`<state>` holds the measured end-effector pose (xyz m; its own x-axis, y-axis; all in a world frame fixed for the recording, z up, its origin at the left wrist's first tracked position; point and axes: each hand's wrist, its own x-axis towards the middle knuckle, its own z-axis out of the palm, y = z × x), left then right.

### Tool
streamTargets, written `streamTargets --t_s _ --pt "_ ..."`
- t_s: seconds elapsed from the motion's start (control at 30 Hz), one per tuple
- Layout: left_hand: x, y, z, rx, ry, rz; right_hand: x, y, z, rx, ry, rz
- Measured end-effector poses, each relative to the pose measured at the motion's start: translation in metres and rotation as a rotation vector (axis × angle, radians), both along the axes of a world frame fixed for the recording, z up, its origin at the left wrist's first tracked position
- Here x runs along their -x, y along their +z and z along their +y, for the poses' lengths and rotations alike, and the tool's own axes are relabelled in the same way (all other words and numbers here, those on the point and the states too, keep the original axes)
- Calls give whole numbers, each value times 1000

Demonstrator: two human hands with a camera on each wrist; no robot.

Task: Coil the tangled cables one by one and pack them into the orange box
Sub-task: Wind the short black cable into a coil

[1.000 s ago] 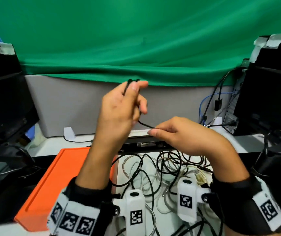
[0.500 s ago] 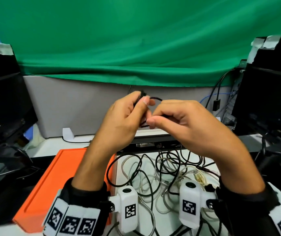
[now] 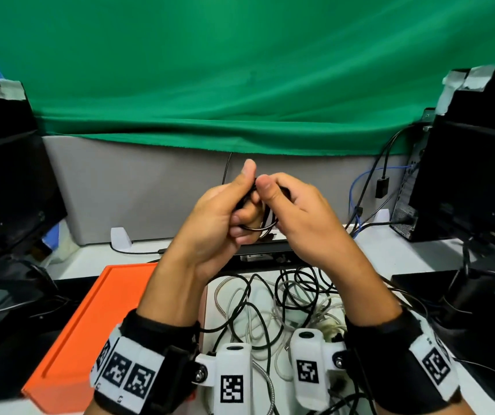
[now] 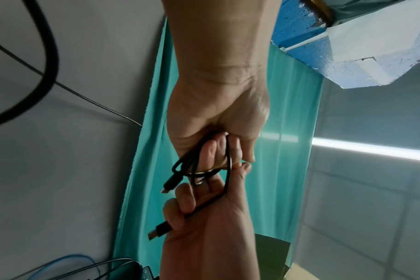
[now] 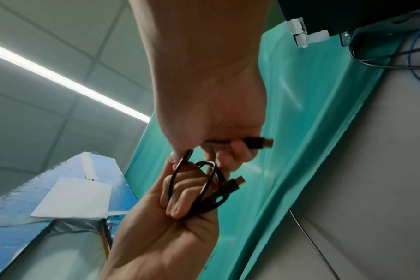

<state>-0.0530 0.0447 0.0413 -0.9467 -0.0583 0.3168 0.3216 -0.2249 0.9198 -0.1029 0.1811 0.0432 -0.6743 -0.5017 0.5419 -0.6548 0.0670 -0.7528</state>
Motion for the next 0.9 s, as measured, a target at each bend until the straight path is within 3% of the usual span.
streamTargets --t_s 0.2,0.33,0.47,0.57,0.7,0.9 --pt "-2 8 2 -2 122 28 1 1 0 186 43 -117" --pt "-4 13 3 -270 92 15 1 2 -1 303 229 -380" --pt "0 12 9 -409 117 9 2 1 -2 305 252 -394" --pt "5 8 13 -343 222 31 0 1 -2 289 274 -415" --pt "6 3 15 -213 356 59 -9 6 0 109 141 -327" --pt "5 5 19 -251 292 89 -1 2 -1 194 226 -413"
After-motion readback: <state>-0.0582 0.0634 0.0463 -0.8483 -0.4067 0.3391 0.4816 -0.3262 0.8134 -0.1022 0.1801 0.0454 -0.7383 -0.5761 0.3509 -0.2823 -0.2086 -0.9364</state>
